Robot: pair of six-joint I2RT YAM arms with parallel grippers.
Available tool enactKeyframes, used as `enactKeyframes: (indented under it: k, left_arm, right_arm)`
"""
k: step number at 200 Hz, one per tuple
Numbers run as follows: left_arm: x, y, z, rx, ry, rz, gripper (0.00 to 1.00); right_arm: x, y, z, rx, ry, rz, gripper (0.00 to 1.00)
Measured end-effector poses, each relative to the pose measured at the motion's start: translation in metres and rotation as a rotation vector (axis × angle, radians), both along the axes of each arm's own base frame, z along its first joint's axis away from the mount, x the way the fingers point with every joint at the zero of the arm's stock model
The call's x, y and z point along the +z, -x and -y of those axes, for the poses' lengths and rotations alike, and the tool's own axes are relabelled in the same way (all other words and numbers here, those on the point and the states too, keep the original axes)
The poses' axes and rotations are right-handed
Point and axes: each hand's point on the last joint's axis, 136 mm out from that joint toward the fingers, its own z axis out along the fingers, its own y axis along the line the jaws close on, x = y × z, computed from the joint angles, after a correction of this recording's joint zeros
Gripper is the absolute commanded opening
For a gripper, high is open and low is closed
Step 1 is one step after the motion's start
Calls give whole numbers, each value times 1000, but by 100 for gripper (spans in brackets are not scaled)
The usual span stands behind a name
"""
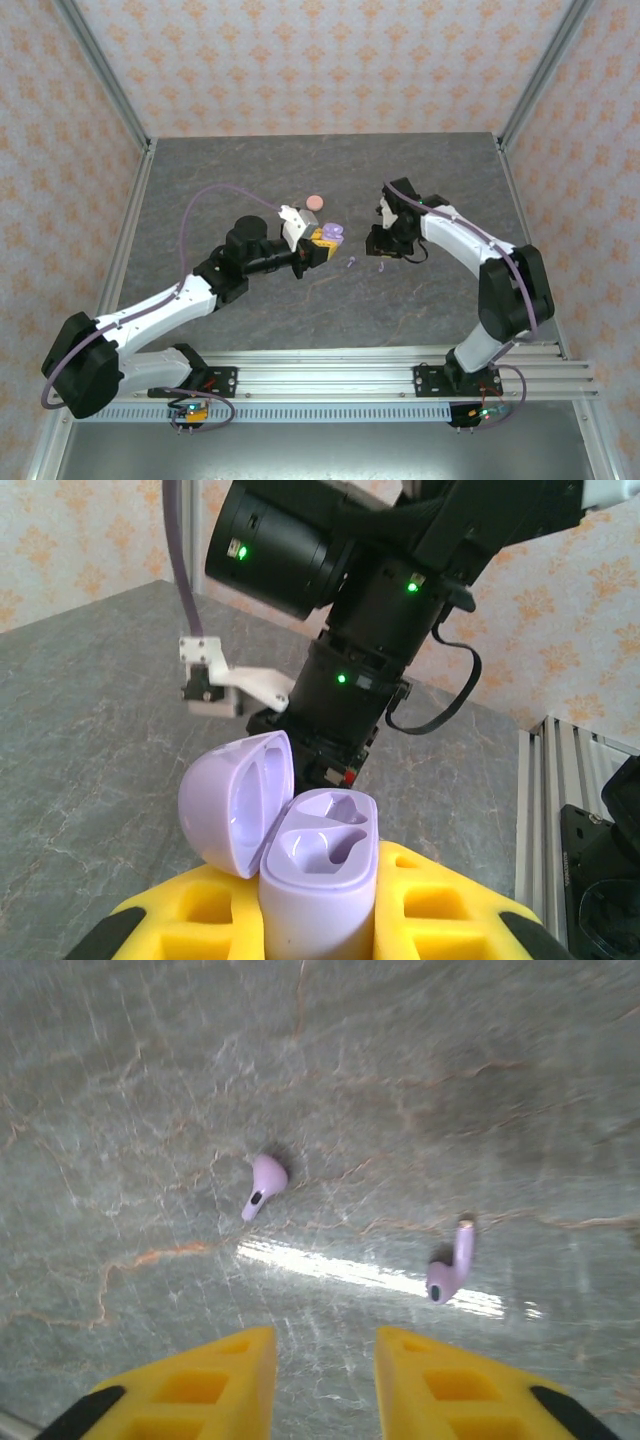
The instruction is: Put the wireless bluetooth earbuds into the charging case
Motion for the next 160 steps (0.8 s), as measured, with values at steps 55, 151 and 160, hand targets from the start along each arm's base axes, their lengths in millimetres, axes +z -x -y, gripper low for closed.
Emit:
enactKeyframes:
  k: [55, 151, 160]
  left_arm:
    - [-3, -3, -3, 25, -8, -3, 12]
    - [-5, -4, -4, 34, -13, -5, 12]
    - [-5, -4, -4, 35, -14, -6, 12]
  right_arm:
    - [-27, 18, -15, 75, 8, -104, 22]
    - [-57, 20, 1, 60, 135, -153, 21]
    - [-61, 20, 3, 54, 148, -162, 21]
